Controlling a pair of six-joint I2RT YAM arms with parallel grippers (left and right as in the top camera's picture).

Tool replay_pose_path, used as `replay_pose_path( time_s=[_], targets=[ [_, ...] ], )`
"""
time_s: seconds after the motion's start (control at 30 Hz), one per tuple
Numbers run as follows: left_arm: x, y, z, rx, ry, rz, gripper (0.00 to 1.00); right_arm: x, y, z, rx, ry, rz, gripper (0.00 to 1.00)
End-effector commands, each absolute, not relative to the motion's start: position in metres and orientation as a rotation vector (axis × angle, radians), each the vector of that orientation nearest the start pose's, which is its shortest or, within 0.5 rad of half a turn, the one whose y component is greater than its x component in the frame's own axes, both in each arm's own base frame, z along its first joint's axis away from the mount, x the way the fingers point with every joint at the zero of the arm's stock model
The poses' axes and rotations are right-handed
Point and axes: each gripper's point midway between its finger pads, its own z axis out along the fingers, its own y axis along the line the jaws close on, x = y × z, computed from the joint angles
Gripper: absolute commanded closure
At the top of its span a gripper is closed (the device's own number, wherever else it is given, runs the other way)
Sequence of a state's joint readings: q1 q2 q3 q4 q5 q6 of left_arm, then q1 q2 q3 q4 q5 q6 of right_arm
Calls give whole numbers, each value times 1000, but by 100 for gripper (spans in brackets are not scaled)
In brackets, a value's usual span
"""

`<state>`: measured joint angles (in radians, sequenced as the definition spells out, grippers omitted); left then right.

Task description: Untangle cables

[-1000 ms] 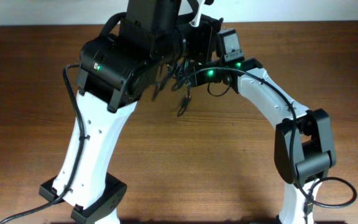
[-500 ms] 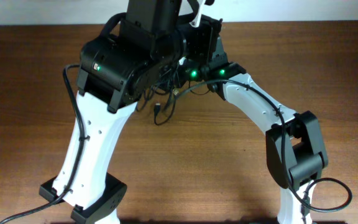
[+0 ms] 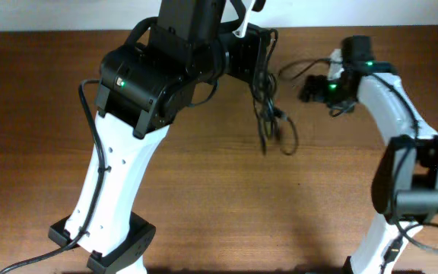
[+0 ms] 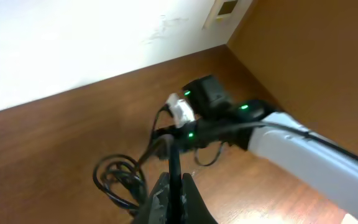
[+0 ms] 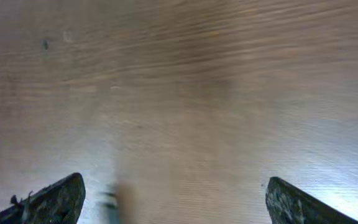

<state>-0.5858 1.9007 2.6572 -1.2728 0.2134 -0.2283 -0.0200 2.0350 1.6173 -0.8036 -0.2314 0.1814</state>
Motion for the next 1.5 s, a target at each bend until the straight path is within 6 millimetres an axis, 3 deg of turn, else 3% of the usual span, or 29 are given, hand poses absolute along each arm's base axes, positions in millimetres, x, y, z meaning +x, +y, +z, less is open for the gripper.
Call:
replay_pose_path(
  time_s=[0.0, 0.13, 0.23, 0.27, 0.37, 0.43, 0.5, 0.6, 0.7, 0.83, 0.87, 1.1, 1.23, 1.27, 1.3, 1.33, 1.47],
  targets=[
    [370, -298, 429, 556, 2143, -698, 100, 463, 10, 142, 169, 2665, 187, 7],
    [378, -353, 350, 668, 2309, -691, 100, 447, -1, 204, 115, 2547, 127, 2],
    [382, -377, 311, 710, 2373, -666, 100, 434, -14, 235, 114, 2486, 73, 1],
    [387, -379, 300, 707, 2396, -657, 1, 429, -19, 240, 126, 2480, 49, 1],
    [407, -364, 293, 645, 2404, -584, 1, 420, -30, 240, 131, 2502, 21, 2],
    [422, -338, 328, 556, 2324, -528, 1, 418, -41, 239, 160, 2509, -6, 2],
    [419, -309, 381, 489, 2220, -534, 1, 419, -24, 240, 96, 2507, 97, 1],
    [403, -282, 405, 441, 2200, -454, 1, 418, 5, 229, 7, 2531, 140, 1],
    [386, -269, 419, 427, 2182, -366, 1, 417, 30, 179, -60, 2592, 169, 1],
    [371, -259, 420, 438, 2213, -354, 1, 400, 31, 94, -26, 2720, 180, 1],
    [370, -258, 419, 439, 2218, -352, 1, 396, 31, 80, -6, 2744, 185, 1],
    [364, -257, 414, 453, 2243, -342, 1, 391, 32, 22, 53, 2863, 198, 1],
    [362, -255, 411, 473, 2252, -323, 1, 391, 32, 4, 58, 2893, 198, 1],
    [362, -254, 410, 474, 2256, -322, 1, 391, 32, 2, 58, 2895, 198, 5],
    [361, -254, 410, 475, 2259, -320, 1, 391, 32, 1, 57, 2894, 199, 35],
    [361, -254, 409, 476, 2262, -318, 1, 392, 32, 1, 58, 2893, 198, 96],
    [360, -250, 406, 480, 2275, -293, 1, 388, 32, 1, 49, 2907, 197, 96]
  ],
)
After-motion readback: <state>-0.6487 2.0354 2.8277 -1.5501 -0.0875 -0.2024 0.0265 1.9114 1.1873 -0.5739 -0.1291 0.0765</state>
